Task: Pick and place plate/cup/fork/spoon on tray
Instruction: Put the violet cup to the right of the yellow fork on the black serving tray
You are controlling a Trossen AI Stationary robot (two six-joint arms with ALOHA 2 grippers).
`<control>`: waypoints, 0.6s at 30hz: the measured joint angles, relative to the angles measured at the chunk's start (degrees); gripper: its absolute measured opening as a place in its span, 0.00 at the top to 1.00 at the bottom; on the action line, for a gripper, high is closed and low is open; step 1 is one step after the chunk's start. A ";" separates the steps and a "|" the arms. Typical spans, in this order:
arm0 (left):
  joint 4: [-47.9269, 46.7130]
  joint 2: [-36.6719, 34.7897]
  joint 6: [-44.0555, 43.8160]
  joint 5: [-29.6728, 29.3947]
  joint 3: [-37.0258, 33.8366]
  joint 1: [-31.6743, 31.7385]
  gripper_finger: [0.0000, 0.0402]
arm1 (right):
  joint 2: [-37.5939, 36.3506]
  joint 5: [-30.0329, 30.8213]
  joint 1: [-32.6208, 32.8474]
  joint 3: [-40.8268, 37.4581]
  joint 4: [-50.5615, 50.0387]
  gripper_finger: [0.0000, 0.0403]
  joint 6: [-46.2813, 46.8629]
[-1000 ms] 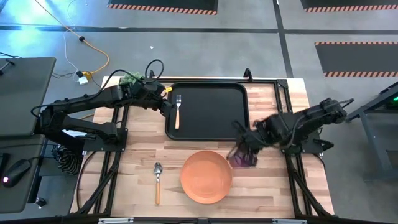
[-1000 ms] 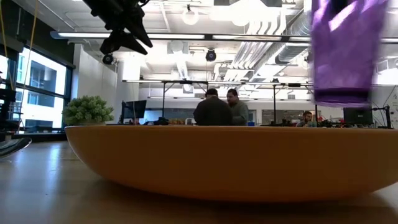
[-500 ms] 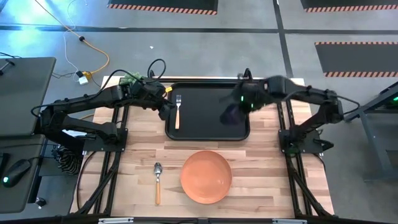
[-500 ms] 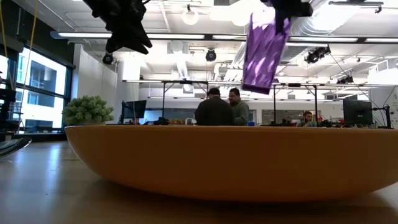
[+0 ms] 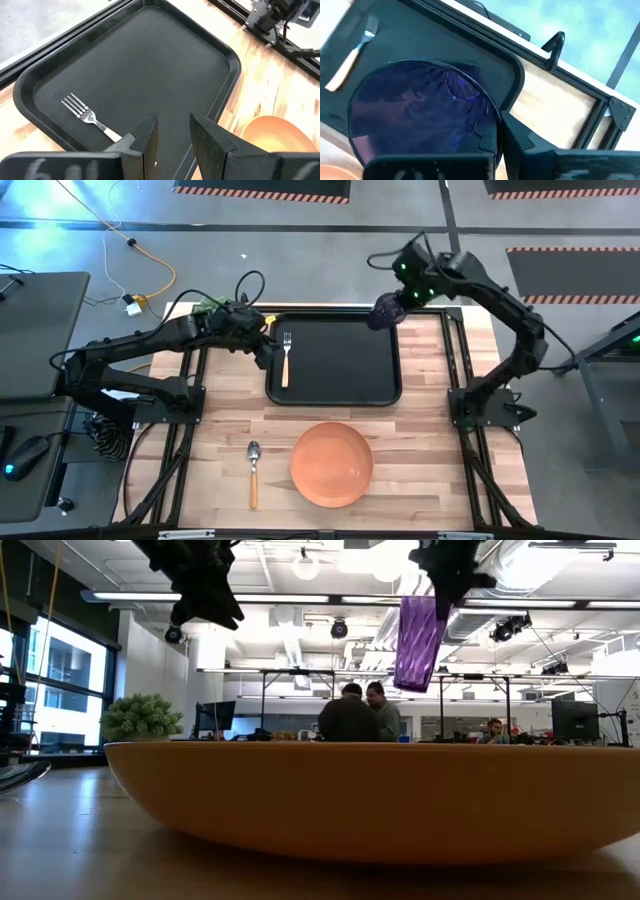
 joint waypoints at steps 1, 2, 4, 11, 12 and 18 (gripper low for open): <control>0.00 0.00 -0.35 0.11 -0.02 0.02 0.74 | 1.20 -0.95 -1.36 0.75 -0.09 1.00 -1.53; -0.02 -0.02 -0.32 0.15 0.00 0.04 0.74 | 2.48 -1.66 -2.49 1.56 -0.14 1.00 -2.84; -0.02 -0.01 -0.30 0.17 0.00 0.04 0.74 | 5.06 -3.79 -4.41 3.73 -0.57 1.00 -4.85; -0.07 0.09 -0.35 0.17 0.00 0.02 0.74 | 11.98 -3.71 -5.97 10.20 -4.97 1.00 -8.75; -0.07 0.09 -0.35 0.17 0.00 0.02 0.74 | 12.70 -3.81 -5.96 10.24 -5.13 1.00 -9.38; -0.09 0.09 -0.35 0.17 0.00 0.02 0.74 | 15.82 -4.22 -5.94 8.63 -4.71 1.00 -12.85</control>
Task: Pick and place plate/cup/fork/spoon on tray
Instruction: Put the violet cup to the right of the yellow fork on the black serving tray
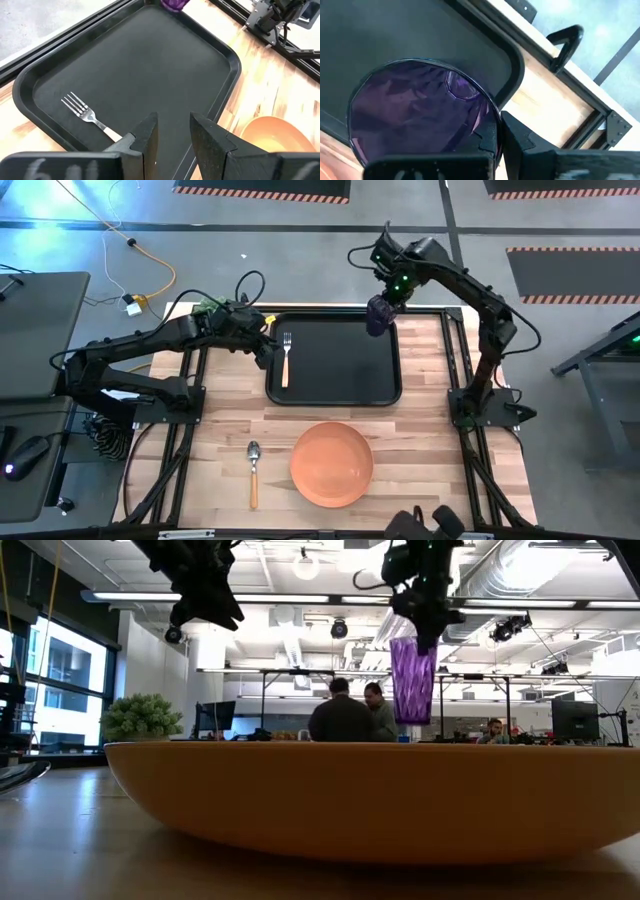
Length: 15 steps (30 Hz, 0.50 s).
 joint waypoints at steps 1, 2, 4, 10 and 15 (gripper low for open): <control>0.00 0.00 0.00 0.00 0.00 0.00 0.74 | 0.03 -0.04 0.00 -1.00 0.65 1.00 -0.22; 0.00 0.00 -0.02 0.00 0.00 0.00 0.74 | 0.03 -0.13 0.00 -1.98 1.31 1.00 -0.18; -0.02 0.00 -0.01 0.00 0.00 0.00 0.74 | 0.03 -0.37 -0.02 -3.86 1.84 1.00 -0.18; -0.02 0.00 0.01 -0.02 0.00 0.00 0.74 | -3.17 -1.72 -0.23 -12.95 8.40 1.00 -0.61; -0.02 0.00 0.02 -0.02 0.00 0.00 0.74 | -7.84 -3.31 -1.93 -19.67 12.71 1.00 0.74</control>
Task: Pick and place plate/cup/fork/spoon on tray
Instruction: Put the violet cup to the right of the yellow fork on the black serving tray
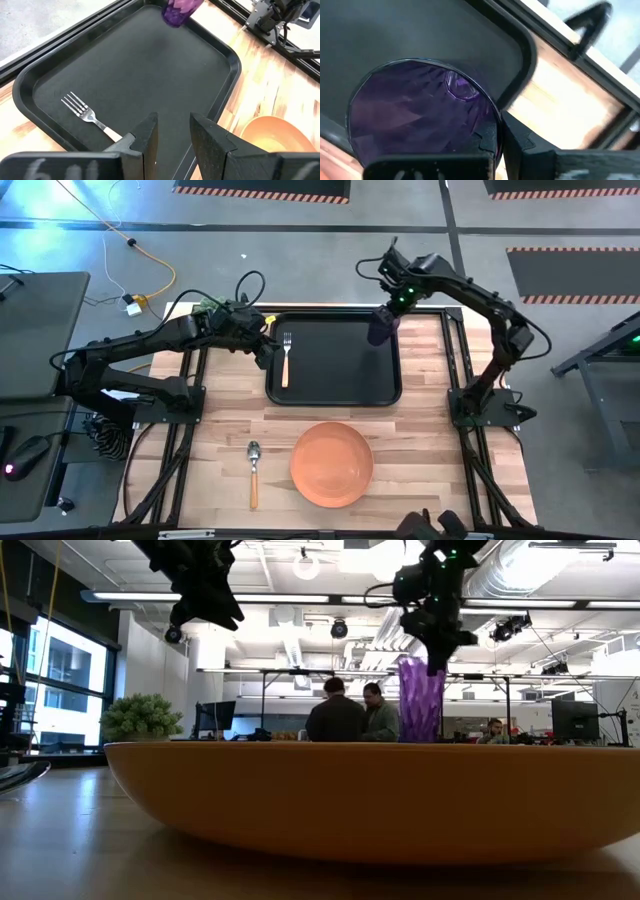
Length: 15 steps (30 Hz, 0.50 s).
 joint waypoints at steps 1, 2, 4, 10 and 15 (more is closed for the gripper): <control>0.00 0.00 -0.02 0.01 0.00 0.00 0.74 | -0.48 0.14 -0.32 -0.90 0.39 1.00 0.19; 0.00 0.00 -0.02 0.02 0.00 0.00 0.74 | -0.64 0.13 -0.64 -1.49 1.09 1.00 0.57; 0.00 0.00 -0.04 0.02 0.00 -0.01 0.74 | -0.63 0.23 -1.16 -2.39 2.60 1.00 0.78; 0.00 0.00 -0.04 0.02 0.00 -0.02 0.74 | 0.76 -0.67 -1.43 -3.77 4.98 1.00 -0.01; 0.02 0.00 -0.07 0.01 0.00 -0.02 0.74 | 2.52 -0.54 -1.45 -3.77 5.52 1.00 -0.03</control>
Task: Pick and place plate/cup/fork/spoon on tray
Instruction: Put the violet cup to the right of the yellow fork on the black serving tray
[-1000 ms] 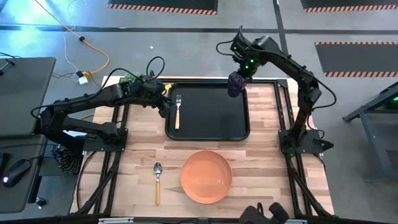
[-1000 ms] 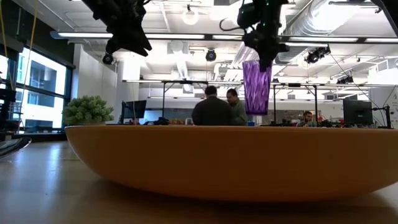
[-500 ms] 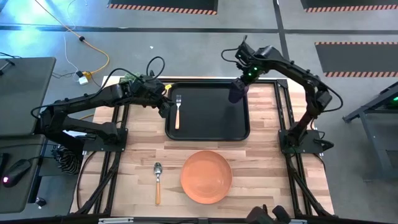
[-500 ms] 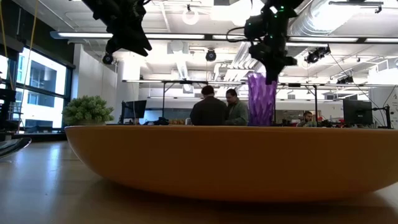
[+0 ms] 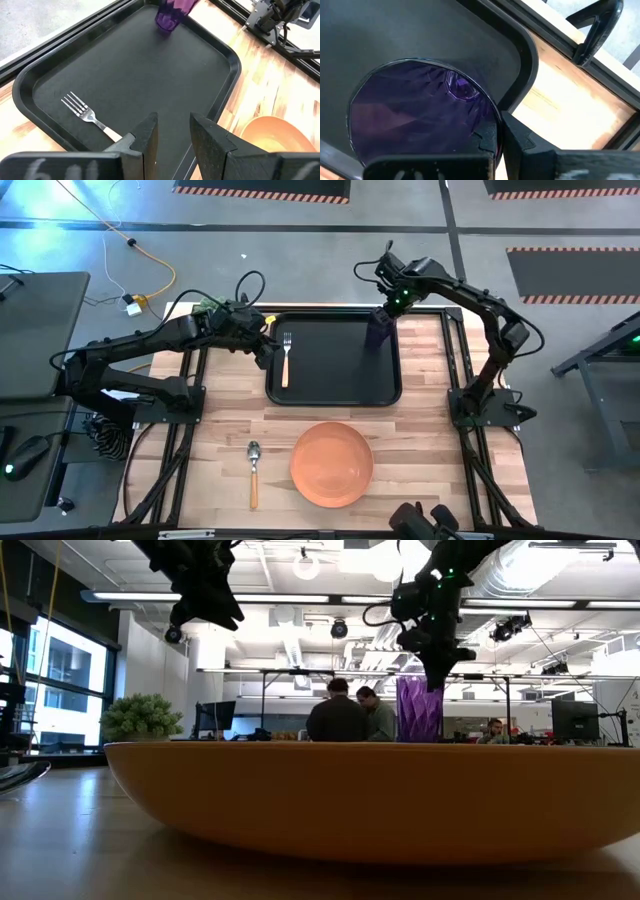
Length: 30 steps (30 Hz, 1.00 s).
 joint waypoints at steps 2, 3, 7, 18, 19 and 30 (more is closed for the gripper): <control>0.00 0.00 -0.02 0.02 0.00 0.00 0.74 | 0.73 -0.26 0.00 0.00 0.08 1.00 0.02; -0.02 0.00 -0.02 -0.01 0.00 0.00 0.74 | 0.99 -0.44 0.00 0.00 0.08 1.00 0.05; 0.00 0.00 -0.12 0.02 0.00 0.01 0.74 | 1.29 -0.84 -0.12 0.00 0.09 1.00 1.06; 0.00 0.00 -0.09 0.00 0.00 0.00 0.74 | 1.31 -0.92 -0.37 0.00 0.10 0.98 1.05; 0.02 0.00 -0.09 -0.01 0.00 0.00 0.74 | 1.31 -0.92 -0.37 0.00 0.12 0.98 1.05; 0.00 0.00 -0.05 0.00 0.00 0.01 0.74 | 1.31 -1.01 -0.37 0.00 0.37 0.97 0.96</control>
